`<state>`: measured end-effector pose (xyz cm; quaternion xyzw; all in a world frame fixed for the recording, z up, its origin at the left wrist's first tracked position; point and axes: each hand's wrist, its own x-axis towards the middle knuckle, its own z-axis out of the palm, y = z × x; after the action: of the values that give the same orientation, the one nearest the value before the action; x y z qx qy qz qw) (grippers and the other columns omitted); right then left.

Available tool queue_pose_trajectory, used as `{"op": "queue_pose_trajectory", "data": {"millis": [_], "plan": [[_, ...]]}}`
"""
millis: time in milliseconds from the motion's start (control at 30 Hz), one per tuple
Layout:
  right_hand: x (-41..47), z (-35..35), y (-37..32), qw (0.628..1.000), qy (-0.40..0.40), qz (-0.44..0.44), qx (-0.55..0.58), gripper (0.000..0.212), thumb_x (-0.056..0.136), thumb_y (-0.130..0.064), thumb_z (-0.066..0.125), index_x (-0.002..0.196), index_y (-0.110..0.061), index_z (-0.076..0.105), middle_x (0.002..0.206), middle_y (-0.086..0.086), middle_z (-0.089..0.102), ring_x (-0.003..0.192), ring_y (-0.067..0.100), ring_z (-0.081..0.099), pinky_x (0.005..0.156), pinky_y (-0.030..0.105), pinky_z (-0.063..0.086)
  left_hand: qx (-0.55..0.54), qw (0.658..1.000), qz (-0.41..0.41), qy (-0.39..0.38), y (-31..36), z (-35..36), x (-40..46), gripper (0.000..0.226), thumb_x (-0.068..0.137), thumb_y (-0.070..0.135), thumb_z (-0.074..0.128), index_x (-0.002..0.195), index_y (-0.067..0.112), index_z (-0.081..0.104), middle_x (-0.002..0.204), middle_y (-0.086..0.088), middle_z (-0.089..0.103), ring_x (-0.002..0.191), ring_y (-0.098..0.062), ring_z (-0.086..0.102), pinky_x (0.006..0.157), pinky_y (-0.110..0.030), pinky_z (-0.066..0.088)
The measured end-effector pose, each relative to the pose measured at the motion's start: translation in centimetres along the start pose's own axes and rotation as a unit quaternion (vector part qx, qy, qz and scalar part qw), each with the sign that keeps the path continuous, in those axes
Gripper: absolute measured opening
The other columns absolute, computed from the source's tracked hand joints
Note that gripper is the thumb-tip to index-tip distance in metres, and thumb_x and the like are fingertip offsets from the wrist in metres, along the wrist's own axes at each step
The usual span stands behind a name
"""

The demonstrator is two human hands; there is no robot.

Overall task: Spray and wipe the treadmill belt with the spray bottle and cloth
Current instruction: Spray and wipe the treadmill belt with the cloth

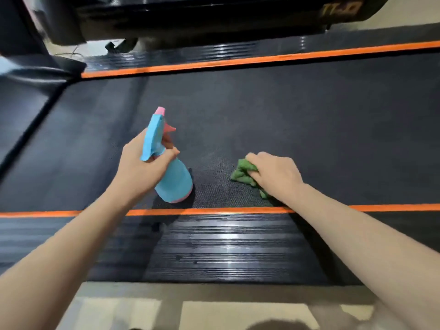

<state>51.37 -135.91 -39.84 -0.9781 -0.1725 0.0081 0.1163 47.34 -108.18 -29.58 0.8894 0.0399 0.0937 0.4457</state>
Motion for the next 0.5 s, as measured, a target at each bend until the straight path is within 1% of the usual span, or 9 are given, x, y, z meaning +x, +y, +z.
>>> {"op": "queue_pose_trajectory", "data": {"millis": [67,100,167,200,267,333,367,433,500], "plan": [[-1.1,-0.4,1.2,0.983,0.060,0.136,0.108,0.020,0.101,-0.043,0.043,0.112,-0.028,0.050,0.095,-0.005,0.057,0.085,0.025,0.058,0.065,0.035,0.037,0.008,1.000,-0.025,0.015,1.5,0.7,0.5,0.022,0.088,0.014,0.070,0.108,0.024,0.069,0.095,0.010,0.070,0.088,-0.009,0.062,0.080,-0.028,0.048],[-1.8,-0.5,1.5,0.967,0.077,0.175,0.167,0.019,0.100,-0.042,0.044,0.112,-0.029,0.050,0.095,-0.006,0.059,0.085,0.023,0.054,0.068,0.036,0.038,0.001,0.998,-0.048,0.029,2.1,1.0,0.7,0.021,0.087,0.017,0.067,0.106,0.024,0.067,0.096,0.008,0.070,0.087,-0.011,0.062,0.078,-0.029,0.048],[-2.5,-1.0,2.3,0.936,0.097,0.193,0.279,0.016,0.099,-0.043,0.047,0.108,-0.030,0.052,0.092,-0.006,0.063,0.085,0.022,0.055,0.072,0.038,0.043,-0.020,0.996,-0.073,0.053,3.1,1.5,0.8,0.026,0.084,0.017,0.061,0.110,0.023,0.065,0.091,0.008,0.071,0.081,-0.013,0.063,0.078,-0.033,0.049],[-2.6,-1.6,2.6,0.919,0.106,0.190,0.329,0.016,0.099,-0.043,0.048,0.105,-0.030,0.053,0.092,-0.006,0.064,0.086,0.021,0.057,0.073,0.038,0.044,-0.035,0.994,-0.082,0.056,3.5,1.7,0.7,0.031,0.085,0.014,0.059,0.115,0.021,0.063,0.088,0.013,0.071,0.077,-0.012,0.064,0.078,-0.034,0.052],[-2.9,-2.5,3.0,0.890,0.130,0.191,0.392,0.018,0.100,-0.042,0.049,0.105,-0.026,0.056,0.093,-0.007,0.065,0.089,0.019,0.058,0.069,0.030,0.042,-0.066,0.993,-0.089,0.044,4.1,2.3,0.5,0.037,0.084,0.010,0.056,0.119,0.022,0.056,0.096,0.018,0.075,0.070,-0.013,0.068,0.081,-0.037,0.059],[-3.0,-3.7,3.3,0.862,0.161,0.212,0.431,0.023,0.101,-0.040,0.049,0.107,-0.020,0.058,0.093,-0.009,0.063,0.091,0.016,0.057,0.065,0.020,0.038,-0.066,0.994,-0.082,0.028,4.3,2.6,0.2,0.035,0.081,0.010,0.055,0.107,0.034,0.057,0.114,0.004,0.077,0.064,-0.014,0.068,0.080,-0.038,0.059],[-2.8,-4.1,3.7,0.844,0.180,0.230,0.450,0.026,0.101,-0.040,0.049,0.109,-0.017,0.059,0.092,-0.009,0.060,0.090,0.016,0.056,0.067,0.020,0.039,-0.063,0.995,-0.078,0.020,4.4,2.7,0.0,0.040,0.082,0.007,0.055,0.104,0.040,0.060,0.115,0.000,0.076,0.062,-0.012,0.067,0.076,-0.035,0.058],[-2.3,-5.4,4.4,0.782,0.232,0.286,0.503,0.034,0.096,-0.043,0.051,0.111,-0.013,0.060,0.095,-0.008,0.059,0.094,0.017,0.058,0.081,0.028,0.047,-0.062,0.996,-0.061,-0.012,4.4,2.9,0.2,0.056,0.083,-0.003,0.054,0.108,0.044,0.070,0.110,-0.002,0.077,0.062,-0.005,0.064,0.066,-0.022,0.056],[-1.8,-6.6,4.8,0.687,0.265,0.345,0.582,0.038,0.088,-0.050,0.055,0.109,-0.020,0.063,0.107,-0.004,0.066,0.105,0.021,0.065,0.096,0.044,0.053,-0.043,0.996,-0.049,-0.054,4.3,3.0,0.4,0.049,0.080,-0.003,0.055,0.108,0.030,0.077,0.112,-0.002,0.078,0.068,0.002,0.063,0.061,-0.010,0.050]]}}
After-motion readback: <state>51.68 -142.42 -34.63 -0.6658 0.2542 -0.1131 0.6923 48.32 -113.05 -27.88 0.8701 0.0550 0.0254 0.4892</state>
